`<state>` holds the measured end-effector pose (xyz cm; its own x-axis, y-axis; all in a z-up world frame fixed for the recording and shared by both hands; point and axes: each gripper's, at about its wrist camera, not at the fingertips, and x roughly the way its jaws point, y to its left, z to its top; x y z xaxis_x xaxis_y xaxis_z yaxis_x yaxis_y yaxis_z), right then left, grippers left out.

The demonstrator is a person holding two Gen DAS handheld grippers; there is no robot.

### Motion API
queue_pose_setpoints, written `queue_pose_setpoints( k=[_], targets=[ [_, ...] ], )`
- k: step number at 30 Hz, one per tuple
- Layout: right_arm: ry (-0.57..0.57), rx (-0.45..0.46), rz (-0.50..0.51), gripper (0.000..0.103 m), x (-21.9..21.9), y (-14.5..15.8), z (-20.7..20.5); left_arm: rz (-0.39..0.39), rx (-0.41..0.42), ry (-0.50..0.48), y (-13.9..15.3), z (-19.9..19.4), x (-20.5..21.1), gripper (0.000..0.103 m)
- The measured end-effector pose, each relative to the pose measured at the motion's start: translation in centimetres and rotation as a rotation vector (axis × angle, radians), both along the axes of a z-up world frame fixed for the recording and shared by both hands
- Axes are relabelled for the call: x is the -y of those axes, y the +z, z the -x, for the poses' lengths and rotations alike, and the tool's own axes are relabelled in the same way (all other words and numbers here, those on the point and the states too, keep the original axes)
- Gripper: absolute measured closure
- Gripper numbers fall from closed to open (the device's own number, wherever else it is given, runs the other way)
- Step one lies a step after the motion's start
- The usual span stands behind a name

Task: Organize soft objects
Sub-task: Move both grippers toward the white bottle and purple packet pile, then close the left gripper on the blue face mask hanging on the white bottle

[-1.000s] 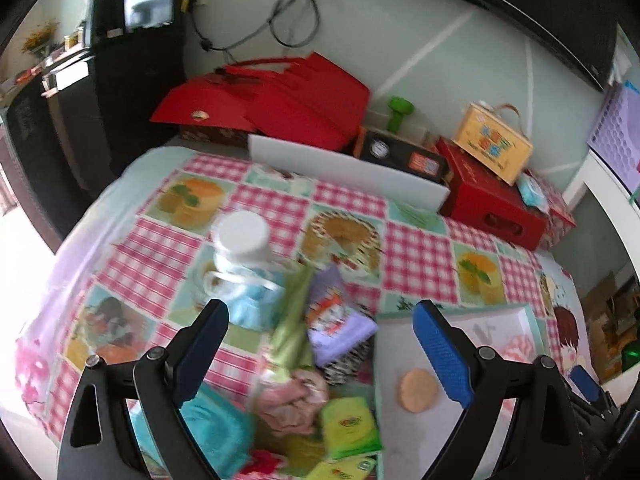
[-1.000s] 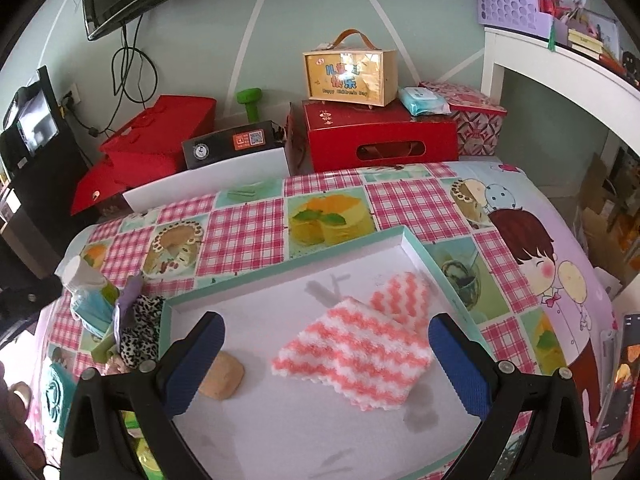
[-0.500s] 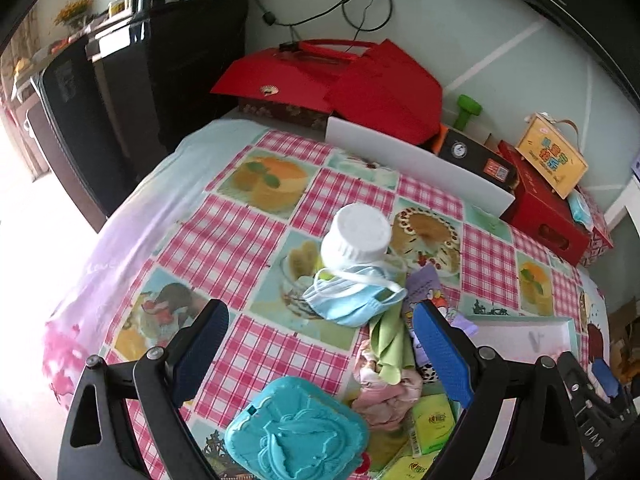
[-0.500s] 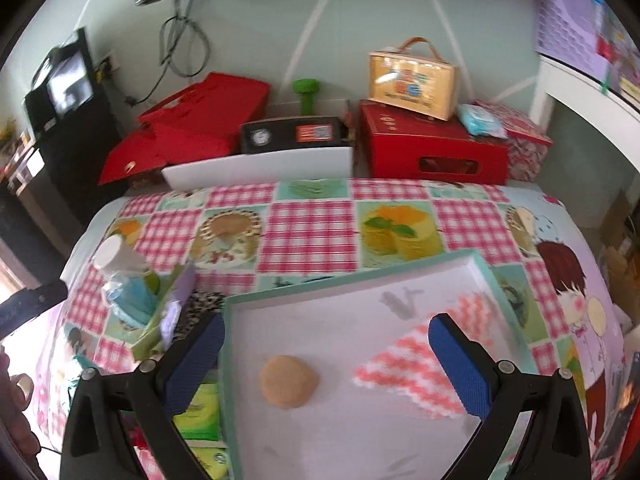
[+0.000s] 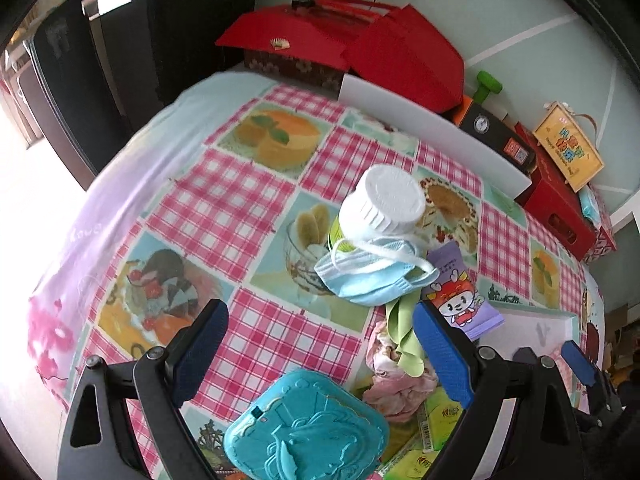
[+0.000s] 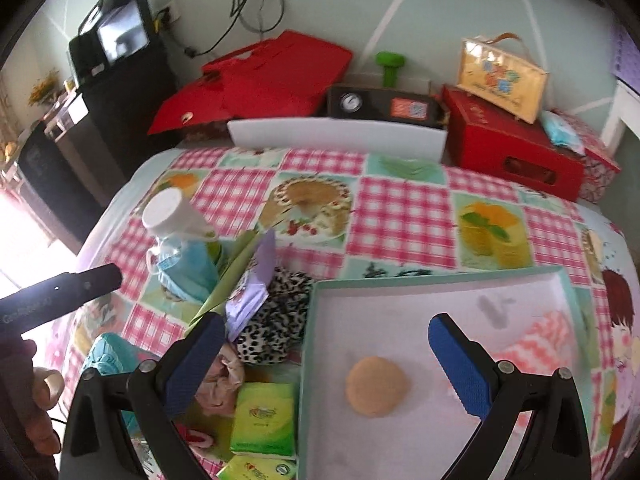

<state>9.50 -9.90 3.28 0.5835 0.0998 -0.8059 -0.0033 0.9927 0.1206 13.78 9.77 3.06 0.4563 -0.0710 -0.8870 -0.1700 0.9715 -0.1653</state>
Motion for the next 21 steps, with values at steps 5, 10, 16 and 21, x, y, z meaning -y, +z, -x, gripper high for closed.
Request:
queue_pose_setpoints(
  k=[5, 10, 16, 21],
  targets=[
    [0.054, -0.018, -0.019, 0.009, -1.2, -1.0, -1.1, 0.01, -0.019, 0.01, -0.8, -0.9, 0.2, 0.01],
    [0.07, -0.016, -0.044, 0.02, -1.8, -1.6, -2.1, -0.018, -0.018, -0.005, -0.7, -1.8, 1.6, 0.01],
    [0.086, -0.017, -0.067, 0.03, -2.3, -2.1, -3.4, -0.037, -0.03, -0.023, -1.0, -3.2, 3.2, 0.01],
    [0.11, -0.017, -0.088, 0.041, -2.7, -2.3, -4.0, -0.031, -0.035, 0.012, -1.2, -4.0, 3.0, 0.01]
  ],
)
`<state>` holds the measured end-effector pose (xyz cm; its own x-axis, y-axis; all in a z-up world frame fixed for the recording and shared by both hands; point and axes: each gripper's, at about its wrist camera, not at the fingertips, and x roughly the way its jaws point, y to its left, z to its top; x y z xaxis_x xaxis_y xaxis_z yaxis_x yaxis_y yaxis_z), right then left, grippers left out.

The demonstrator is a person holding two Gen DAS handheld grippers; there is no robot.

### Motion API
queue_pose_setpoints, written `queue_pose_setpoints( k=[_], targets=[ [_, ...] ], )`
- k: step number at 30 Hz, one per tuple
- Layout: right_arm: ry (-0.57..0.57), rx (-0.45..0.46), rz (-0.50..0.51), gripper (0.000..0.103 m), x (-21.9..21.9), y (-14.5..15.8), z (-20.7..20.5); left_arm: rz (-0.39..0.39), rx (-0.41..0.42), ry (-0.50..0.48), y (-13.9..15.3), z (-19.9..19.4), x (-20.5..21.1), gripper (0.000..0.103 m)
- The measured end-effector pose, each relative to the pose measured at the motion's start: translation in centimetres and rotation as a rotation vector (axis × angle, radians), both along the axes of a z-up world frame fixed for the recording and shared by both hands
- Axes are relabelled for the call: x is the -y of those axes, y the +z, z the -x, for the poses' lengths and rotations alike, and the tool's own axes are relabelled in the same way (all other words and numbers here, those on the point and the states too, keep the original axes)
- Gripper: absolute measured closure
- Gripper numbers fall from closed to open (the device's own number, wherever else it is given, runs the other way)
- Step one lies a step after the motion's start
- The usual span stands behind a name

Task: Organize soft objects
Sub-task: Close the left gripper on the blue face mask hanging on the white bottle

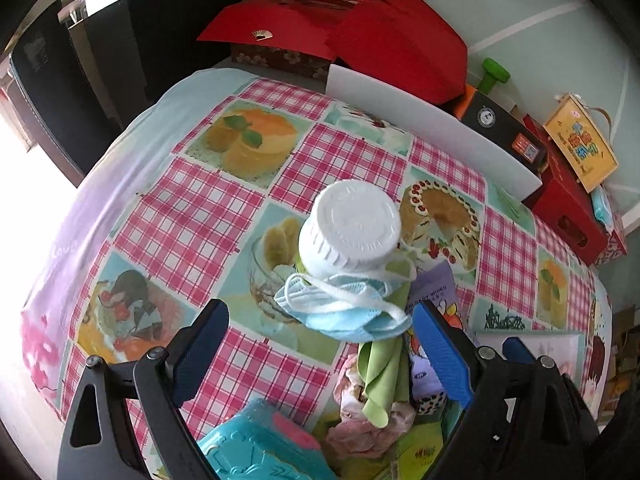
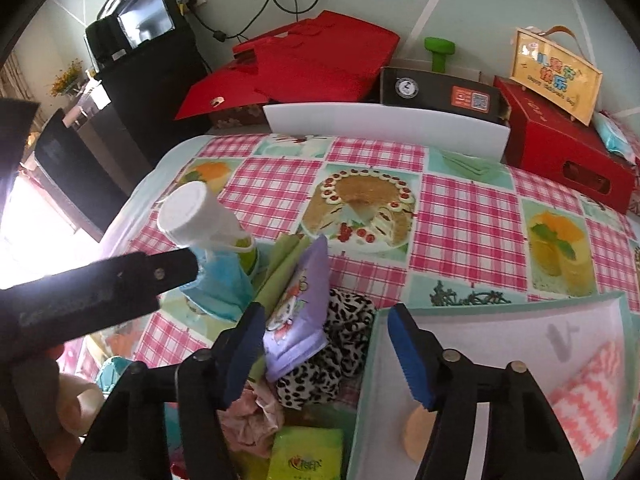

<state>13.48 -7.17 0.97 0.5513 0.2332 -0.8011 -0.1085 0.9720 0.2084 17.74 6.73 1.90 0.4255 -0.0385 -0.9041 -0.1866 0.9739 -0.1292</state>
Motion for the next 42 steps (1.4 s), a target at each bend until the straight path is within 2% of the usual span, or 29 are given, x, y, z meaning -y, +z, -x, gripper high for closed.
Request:
queue_pose_setpoints(
  k=[7, 10, 12, 16, 21, 23, 27, 28, 30, 35, 42],
  targets=[
    [0.028, 0.001, -0.017, 0.055, -0.7, -0.3, -0.4, 0.023, -0.01, 0.013, -0.7, -0.4, 0.0, 0.01],
    [0.032, -0.006, -0.028, 0.057, -0.8, -0.6, -0.5, 0.03, -0.009, 0.005, -1.0, -0.6, 0.3, 0.01],
    [0.033, -0.009, -0.035, 0.066, -0.8, -0.7, -0.5, 0.038, -0.01, -0.003, -1.2, -0.8, 0.4, 0.01],
    [0.027, -0.017, -0.049, 0.07, -0.5, -1.1, -0.7, 0.049, -0.008, -0.011, -1.7, -1.1, 0.6, 0.013],
    [0.024, -0.034, -0.077, 0.078, 0.0, -1.6, -0.9, 0.05, -0.023, -0.02, -2.5, -1.5, 1.1, 0.028],
    [0.025, -0.037, -0.081, 0.078, 0.0, -1.7, -0.9, 0.044, -0.021, -0.025, -2.7, -1.6, 1.4, 0.034],
    [0.024, -0.039, -0.087, 0.079, 0.0, -1.8, -1.0, 0.019, -0.025, -0.03, -3.2, -1.8, 1.8, 0.069],
    [0.024, -0.039, -0.089, 0.08, 0.1, -1.8, -1.0, 0.01, -0.02, -0.026, -3.2, -1.8, 1.7, 0.072],
    [0.022, -0.038, -0.099, 0.082, 0.2, -1.9, -1.0, 0.022, -0.008, -0.026, -3.2, -1.8, 1.5, 0.086],
    [0.022, -0.028, -0.124, 0.088, 0.5, -1.5, -0.7, 0.044, 0.003, -0.027, -3.0, -1.8, 1.3, 0.093],
    [0.019, -0.015, -0.159, 0.094, 1.1, -0.8, -0.3, 0.06, 0.031, -0.029, -1.9, -1.1, 1.3, 0.094]
  ],
)
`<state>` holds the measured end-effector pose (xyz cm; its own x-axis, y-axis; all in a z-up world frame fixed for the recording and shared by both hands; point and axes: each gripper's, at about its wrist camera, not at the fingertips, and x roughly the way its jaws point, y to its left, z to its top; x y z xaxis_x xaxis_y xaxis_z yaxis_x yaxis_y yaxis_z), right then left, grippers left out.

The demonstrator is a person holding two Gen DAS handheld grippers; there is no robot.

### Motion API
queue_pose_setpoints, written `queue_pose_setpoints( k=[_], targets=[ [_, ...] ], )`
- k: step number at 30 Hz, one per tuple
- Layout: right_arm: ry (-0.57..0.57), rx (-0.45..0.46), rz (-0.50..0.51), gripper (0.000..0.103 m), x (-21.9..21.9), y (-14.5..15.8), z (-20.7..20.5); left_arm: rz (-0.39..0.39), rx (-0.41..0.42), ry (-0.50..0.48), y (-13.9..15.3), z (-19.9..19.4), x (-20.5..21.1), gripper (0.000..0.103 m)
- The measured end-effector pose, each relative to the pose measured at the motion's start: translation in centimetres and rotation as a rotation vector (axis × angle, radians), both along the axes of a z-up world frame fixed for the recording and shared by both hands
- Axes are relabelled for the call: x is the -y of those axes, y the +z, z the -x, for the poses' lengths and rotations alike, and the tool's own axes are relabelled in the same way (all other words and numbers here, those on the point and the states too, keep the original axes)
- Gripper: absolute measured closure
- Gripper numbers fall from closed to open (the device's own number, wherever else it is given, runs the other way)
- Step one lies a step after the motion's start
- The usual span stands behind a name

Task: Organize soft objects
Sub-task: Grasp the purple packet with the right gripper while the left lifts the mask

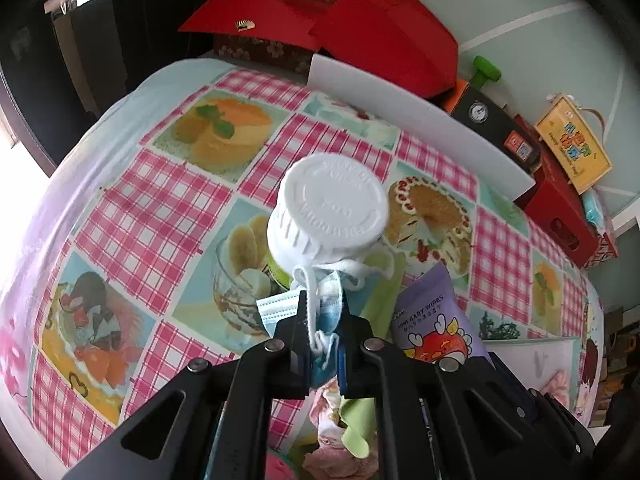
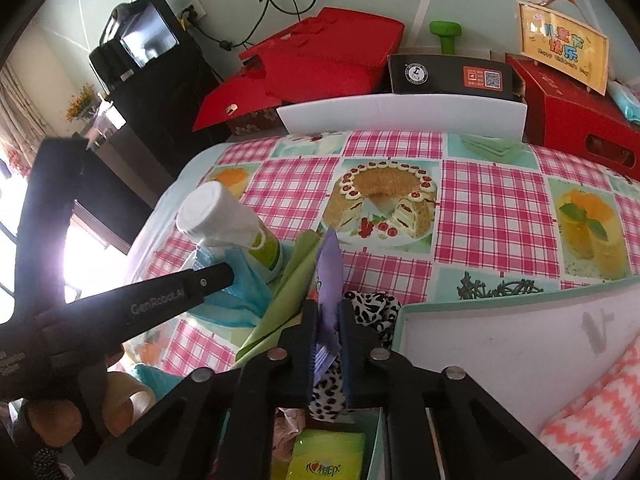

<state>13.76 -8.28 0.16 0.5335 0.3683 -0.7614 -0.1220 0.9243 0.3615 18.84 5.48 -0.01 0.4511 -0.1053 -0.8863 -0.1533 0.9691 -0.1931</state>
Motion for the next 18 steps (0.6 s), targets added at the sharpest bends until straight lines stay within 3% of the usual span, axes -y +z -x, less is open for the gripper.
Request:
queue_pose_setpoints(
  k=[9, 18],
  targets=[
    [-0.015, 0.028, -0.04, 0.096, 1.1, 1.3, 0.7, 0.008, 0.04, -0.001, 1.7, 1.1, -0.1, 0.094],
    [-0.025, 0.11, -0.077, 0.096, 2.3, 4.3, 2.3, 0.015, 0.138, -0.01, 5.1, 2.7, -0.1, 0.095]
  ],
)
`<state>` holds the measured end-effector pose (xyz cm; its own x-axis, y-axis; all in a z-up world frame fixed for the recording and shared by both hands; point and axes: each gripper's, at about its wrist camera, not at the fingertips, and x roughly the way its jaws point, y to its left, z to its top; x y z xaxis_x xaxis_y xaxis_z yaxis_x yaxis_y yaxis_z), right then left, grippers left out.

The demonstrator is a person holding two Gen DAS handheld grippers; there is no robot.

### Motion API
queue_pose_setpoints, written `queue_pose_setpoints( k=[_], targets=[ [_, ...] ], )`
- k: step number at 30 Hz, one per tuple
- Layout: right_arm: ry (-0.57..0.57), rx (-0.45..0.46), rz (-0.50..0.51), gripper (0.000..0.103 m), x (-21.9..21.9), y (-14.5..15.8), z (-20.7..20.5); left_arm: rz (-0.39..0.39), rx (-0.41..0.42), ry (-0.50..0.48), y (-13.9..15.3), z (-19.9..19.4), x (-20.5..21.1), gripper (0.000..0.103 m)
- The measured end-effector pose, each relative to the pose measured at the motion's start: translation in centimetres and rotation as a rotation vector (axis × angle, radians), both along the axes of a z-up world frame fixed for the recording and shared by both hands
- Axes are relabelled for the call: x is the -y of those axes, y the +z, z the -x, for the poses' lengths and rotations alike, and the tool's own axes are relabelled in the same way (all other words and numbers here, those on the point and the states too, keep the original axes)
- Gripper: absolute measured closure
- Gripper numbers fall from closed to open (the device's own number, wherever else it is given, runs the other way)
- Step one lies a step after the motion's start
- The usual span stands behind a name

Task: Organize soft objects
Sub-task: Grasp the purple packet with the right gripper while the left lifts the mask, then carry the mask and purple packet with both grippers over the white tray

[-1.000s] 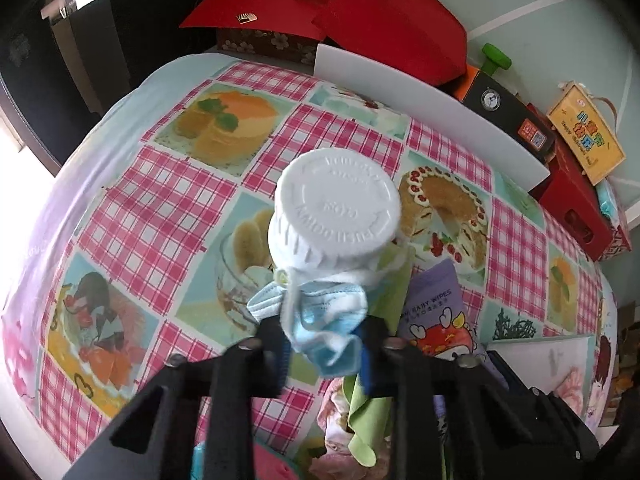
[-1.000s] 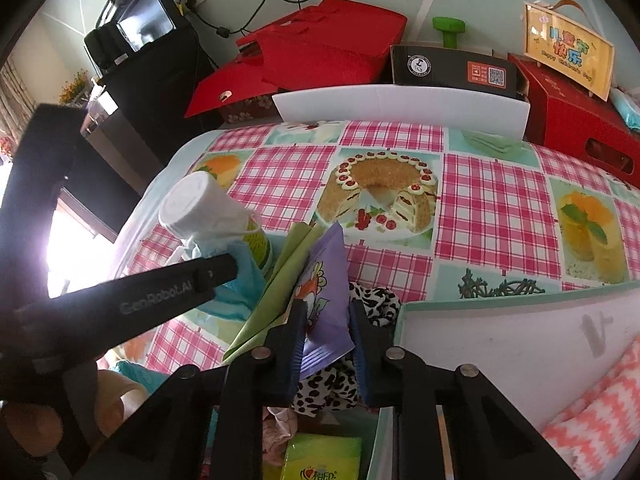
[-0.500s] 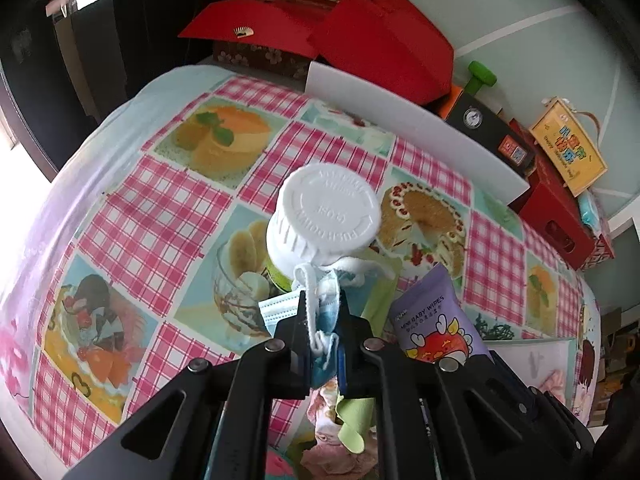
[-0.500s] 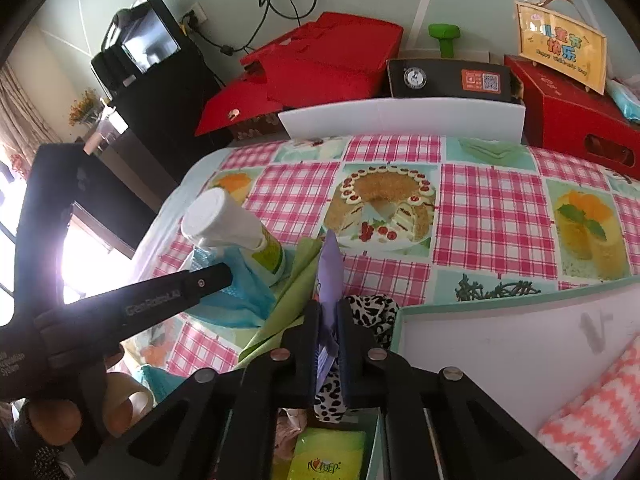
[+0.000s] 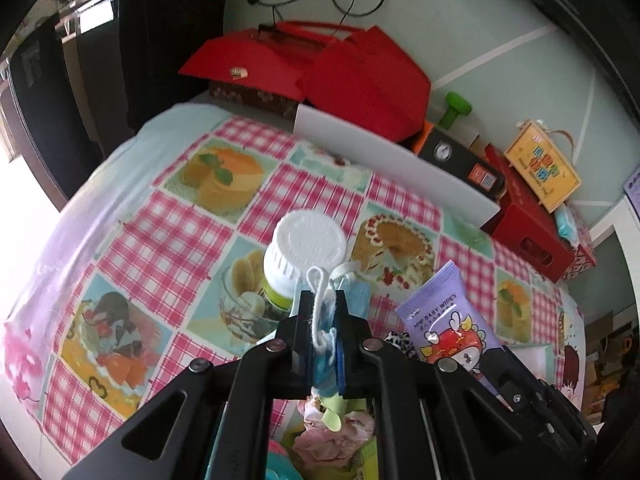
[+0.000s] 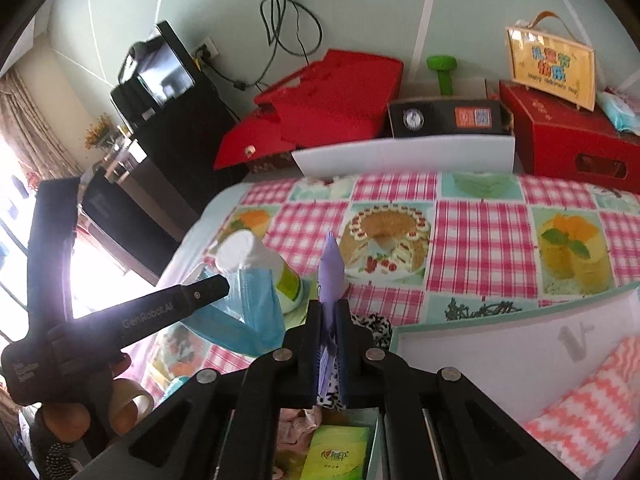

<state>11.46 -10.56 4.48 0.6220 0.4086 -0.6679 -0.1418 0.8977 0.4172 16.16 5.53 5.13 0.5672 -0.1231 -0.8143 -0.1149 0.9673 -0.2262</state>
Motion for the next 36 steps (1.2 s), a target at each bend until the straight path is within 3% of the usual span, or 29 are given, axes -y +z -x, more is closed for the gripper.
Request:
queue_pose_setpoints(
  k=[10, 26, 36],
  targets=[
    [-0.033, 0.08, -0.019, 0.096, 1.8, 3.2, 2.2, 0.009, 0.109, -0.008, 3.7, 2.1, 0.1, 0.096],
    [-0.126, 0.115, -0.065, 0.096, 6.1, 4.7, 4.1, 0.047, 0.242, -0.078, 8.1, 5.2, 1.6, 0.096],
    [-0.232, 0.144, -0.055, 0.096, 10.0, 5.9, 6.6, 0.047, 0.254, -0.183, 8.5, 6.3, 5.4, 0.096]
  ],
)
